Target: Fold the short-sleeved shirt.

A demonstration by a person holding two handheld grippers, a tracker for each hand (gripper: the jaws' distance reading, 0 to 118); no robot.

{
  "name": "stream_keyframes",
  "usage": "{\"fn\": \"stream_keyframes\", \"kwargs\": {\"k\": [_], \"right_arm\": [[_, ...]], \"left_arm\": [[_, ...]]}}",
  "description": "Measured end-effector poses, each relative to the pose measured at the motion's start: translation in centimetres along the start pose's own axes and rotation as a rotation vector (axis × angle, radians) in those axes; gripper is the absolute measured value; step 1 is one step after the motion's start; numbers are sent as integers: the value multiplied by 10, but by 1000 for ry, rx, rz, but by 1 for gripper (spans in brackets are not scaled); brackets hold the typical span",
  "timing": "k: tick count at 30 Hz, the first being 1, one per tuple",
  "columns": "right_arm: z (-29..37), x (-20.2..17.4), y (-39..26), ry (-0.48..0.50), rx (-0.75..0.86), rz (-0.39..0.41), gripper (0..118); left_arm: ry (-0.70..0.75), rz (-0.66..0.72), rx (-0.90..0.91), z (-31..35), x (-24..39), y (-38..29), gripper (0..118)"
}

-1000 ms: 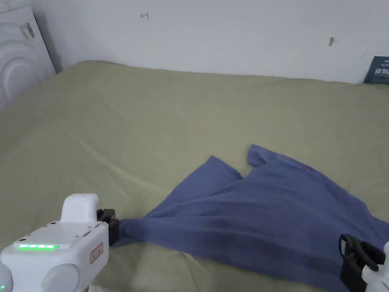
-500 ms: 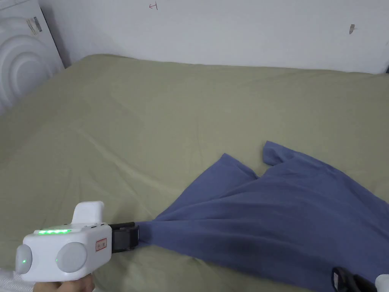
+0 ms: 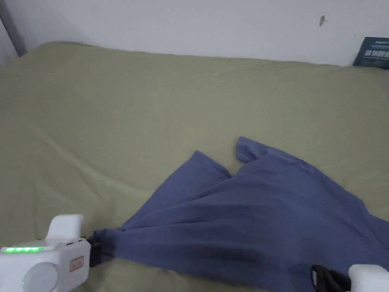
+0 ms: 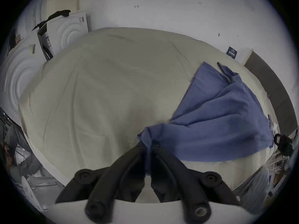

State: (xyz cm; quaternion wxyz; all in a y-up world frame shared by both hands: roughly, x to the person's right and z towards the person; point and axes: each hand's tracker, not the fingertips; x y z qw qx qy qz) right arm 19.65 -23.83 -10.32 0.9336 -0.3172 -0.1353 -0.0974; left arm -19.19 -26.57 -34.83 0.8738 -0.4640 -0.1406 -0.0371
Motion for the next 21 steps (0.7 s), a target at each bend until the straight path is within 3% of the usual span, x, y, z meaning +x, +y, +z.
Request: {"fn": "stream_keyframes", "kwargs": {"k": [7, 10, 12, 13, 14, 15, 16, 19, 21], "right_arm": [[-81, 37, 76, -30, -46, 49, 2], [-133, 65, 118, 7, -121, -11, 2], [-166, 81, 145, 2, -131, 2, 4], [-182, 87, 159, -10, -146, 35, 19], [-195, 91, 172, -35, -165, 66, 73], [-207, 95, 183, -55, -169, 91, 110], [-222, 100, 193, -28, -189, 104, 118], [-265, 106, 206, 15, -288, 111, 118], [-289, 106, 205, -37, -340, 149, 118]], "left_arm": [[-29, 66, -3, 19, 14, 3, 3], [-44, 88, -14, 12, 6, 7, 3], [-44, 92, -17, 13, 9, 11, 3], [-59, 99, -25, -3, -15, 10, 3], [-57, 94, -27, -4, -18, 11, 3], [-55, 94, -28, -5, -21, 13, 3], [-48, 88, -26, -6, -20, 12, 3], [-42, 87, -27, -9, -20, 12, 3], [-38, 86, -27, -10, -16, 8, 3]]}}
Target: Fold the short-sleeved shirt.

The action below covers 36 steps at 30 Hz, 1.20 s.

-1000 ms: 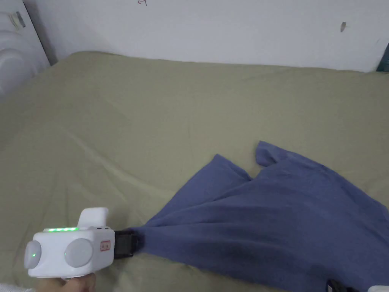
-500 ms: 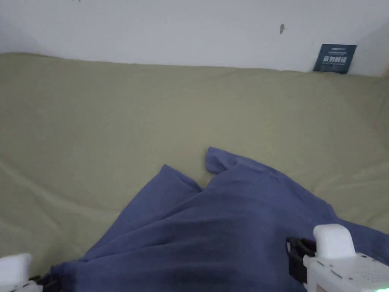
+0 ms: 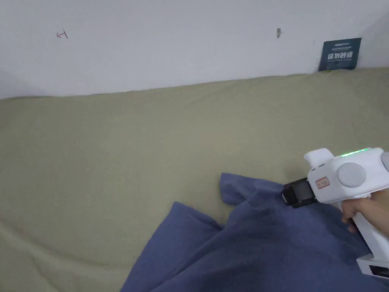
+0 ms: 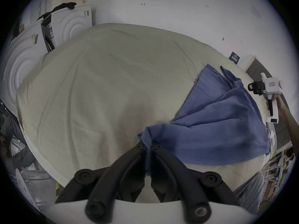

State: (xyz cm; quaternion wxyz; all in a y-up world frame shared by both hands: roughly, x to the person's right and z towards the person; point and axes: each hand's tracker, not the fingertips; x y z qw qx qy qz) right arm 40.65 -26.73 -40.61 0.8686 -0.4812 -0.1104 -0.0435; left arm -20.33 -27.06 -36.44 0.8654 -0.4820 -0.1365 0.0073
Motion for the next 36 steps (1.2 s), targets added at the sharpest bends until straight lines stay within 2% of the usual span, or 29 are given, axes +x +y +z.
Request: {"fn": "stream_keyframes", "kwargs": {"k": [3, 5, 6, 7, 8, 9, 10, 11, 13, 15, 20, 23, 29, 36], "right_arm": [[2, -19, 5, -56, -100, 98, 114], [2, -24, 1, -67, -135, 149, 97], [-7, -13, 1, -38, -103, 106, 95], [-2, -13, 3, -34, -119, 75, 86], [3, -14, 3, 3, -106, 48, 56], [12, -17, 0, 4, -71, 52, 9], [19, -16, 1, -4, -50, 74, 2], [34, -20, -1, -18, -18, 72, 2], [59, -24, -3, 32, -25, 72, 2], [75, -17, -4, 8, 34, 110, 2], [186, -9, -11, 44, 202, 90, 2], [257, -2, -12, -1, 321, 108, 2], [402, 25, -7, -40, 557, 47, 2], [508, 56, 7, -117, 727, -50, 2]], "left_arm": [[-1, 1, -4, -2, -5, 4, 3], [4, -3, -4, 0, 7, 1, 3], [6, -4, -6, -1, 7, 1, 3], [8, -9, -8, -2, 6, 2, 3], [11, -13, -7, -2, 8, -1, 3], [13, -13, -7, -2, 8, -1, 3], [14, -12, -9, -3, 7, 0, 3], [16, -21, -10, -2, 9, 1, 3], [17, -27, -15, 4, 14, 3, 3], [18, -32, -17, 10, 14, 8, 3], [-15, -59, 79, 45, 19, 32, 3], [-37, -104, 166, 74, 33, 64, 3], [-63, -135, 349, 164, 79, 147, 3], [-98, -185, 450, 255, 134, 237, 3]]}}
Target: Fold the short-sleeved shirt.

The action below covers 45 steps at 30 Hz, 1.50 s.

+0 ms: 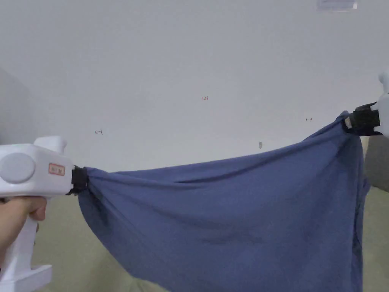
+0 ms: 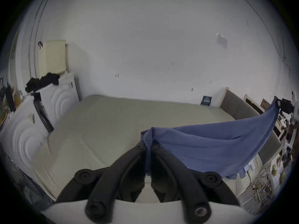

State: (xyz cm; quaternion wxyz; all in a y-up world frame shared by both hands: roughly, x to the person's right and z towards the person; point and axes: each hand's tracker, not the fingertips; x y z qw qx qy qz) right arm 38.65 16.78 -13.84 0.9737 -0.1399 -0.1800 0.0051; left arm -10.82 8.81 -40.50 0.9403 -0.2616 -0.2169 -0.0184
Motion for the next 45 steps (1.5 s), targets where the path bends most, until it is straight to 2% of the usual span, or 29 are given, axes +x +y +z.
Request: {"fn": "stream_keyframes", "kwargs": {"k": [6, 15, 30, 34, 38, 42, 45], "right_arm": [[2, 18, 48, -42, 83, -34, 2], [-63, 22, 97, -73, 120, -41, 2], [-214, 22, 165, -146, 157, -12, 2], [-247, 21, 165, -157, 166, -31, 2], [-277, 18, 154, -165, 162, -17, 2], [-309, 12, 126, -165, 132, -50, 2], [-327, 8, 92, -161, 94, -30, 2]], "left_arm": [[42, -49, 44, 9, 19, 81, 3], [113, -37, 91, -14, 37, 146, 3], [230, -55, 132, -162, 38, 234, 3], [227, -41, 151, -197, 39, 242, 3], [237, -36, 154, -230, 35, 237, 3], [240, -40, 136, -265, 29, 214, 3], [234, -31, 98, -292, 22, 184, 3]]}}
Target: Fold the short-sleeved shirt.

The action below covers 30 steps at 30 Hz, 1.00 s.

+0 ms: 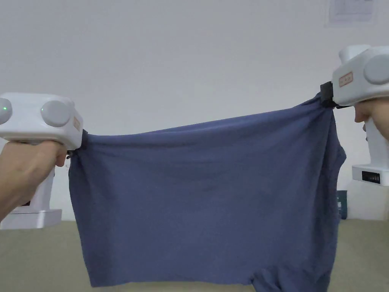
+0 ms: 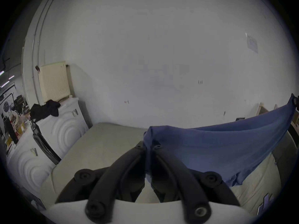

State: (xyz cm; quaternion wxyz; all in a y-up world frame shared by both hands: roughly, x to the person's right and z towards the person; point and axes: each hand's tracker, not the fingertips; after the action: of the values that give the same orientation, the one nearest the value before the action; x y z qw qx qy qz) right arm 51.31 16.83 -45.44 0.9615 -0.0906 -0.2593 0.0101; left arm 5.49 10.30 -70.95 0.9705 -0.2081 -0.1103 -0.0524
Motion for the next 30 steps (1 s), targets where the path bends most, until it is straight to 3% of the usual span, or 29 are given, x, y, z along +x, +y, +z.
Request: {"fn": "stream_keyframes", "kwargs": {"k": [6, 12, 17, 21, 23, 30], "right_arm": [[-6, -7, -99, 38, -140, 7, 2], [50, -2, -211, 103, -224, -75, 2], [143, 1, -292, 113, -320, -39, 2], [226, 8, -355, 139, -396, -150, 2], [269, 7, -385, 140, -440, -86, 2], [372, 19, -449, 183, -524, -150, 2]], "left_arm": [[-22, -50, -116, -44, -1, -85, 3], [-105, -87, -196, -26, -18, -183, 3], [-156, -94, -193, 49, -41, -273, 3], [-177, -89, -260, 107, -59, -336, 3], [-188, -105, -308, 137, -73, -368, 3], [-193, -92, -371, 229, -106, -447, 3]]}}
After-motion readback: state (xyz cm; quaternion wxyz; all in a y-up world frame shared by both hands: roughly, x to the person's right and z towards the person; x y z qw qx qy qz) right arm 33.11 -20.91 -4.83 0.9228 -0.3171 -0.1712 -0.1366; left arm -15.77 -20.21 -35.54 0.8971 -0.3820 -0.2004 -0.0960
